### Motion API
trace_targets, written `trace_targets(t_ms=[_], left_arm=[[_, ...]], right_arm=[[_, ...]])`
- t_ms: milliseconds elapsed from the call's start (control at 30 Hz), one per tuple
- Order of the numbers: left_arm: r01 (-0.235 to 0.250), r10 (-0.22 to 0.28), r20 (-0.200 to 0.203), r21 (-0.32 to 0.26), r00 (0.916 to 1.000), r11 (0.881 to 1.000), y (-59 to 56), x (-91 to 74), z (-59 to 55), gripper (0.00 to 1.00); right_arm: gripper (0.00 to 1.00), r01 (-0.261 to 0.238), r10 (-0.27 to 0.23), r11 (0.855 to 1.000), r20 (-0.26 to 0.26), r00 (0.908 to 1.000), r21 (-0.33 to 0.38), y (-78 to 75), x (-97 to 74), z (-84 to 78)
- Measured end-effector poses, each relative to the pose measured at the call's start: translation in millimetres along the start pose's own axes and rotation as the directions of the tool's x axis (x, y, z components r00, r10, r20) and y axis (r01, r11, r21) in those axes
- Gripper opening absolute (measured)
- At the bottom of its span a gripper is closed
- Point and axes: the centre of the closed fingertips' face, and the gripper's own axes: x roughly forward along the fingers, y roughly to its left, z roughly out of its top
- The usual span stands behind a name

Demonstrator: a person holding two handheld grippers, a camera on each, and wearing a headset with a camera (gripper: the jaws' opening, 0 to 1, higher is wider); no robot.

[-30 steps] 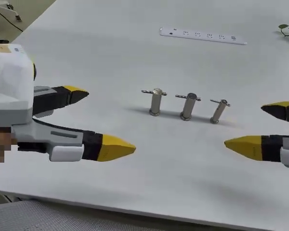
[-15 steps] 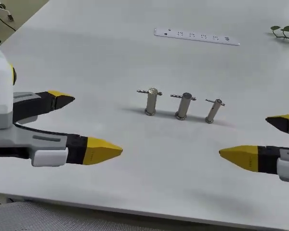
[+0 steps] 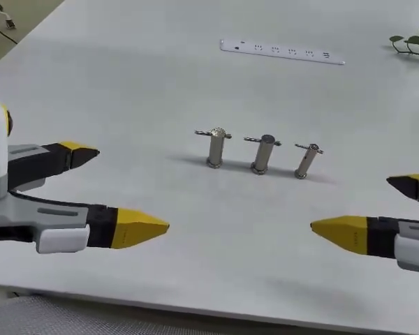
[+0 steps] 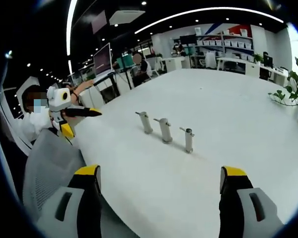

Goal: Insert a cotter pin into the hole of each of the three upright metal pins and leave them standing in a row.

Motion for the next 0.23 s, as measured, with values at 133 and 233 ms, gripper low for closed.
trace_targets(t_ms=[133, 233], left_arm=[[0.002, -0.002, -0.001, -0.005, 1.0, 1.0, 6.7, -0.8, -2.3, 0.99], [0.004, -0.004, -0.005, -0.001, 1.0, 1.0, 9.0, -0.8, -3.6, 0.99]], right_arm=[[0.98, 0.007, -0.007, 1.0, -0.003, 1.0, 0.001, -1.4, -0.1, -0.9], [0.98, 0.011, -0.011, 1.0, -0.014, 0.9998, -0.002, -2.6, 0.3, -3.5]])
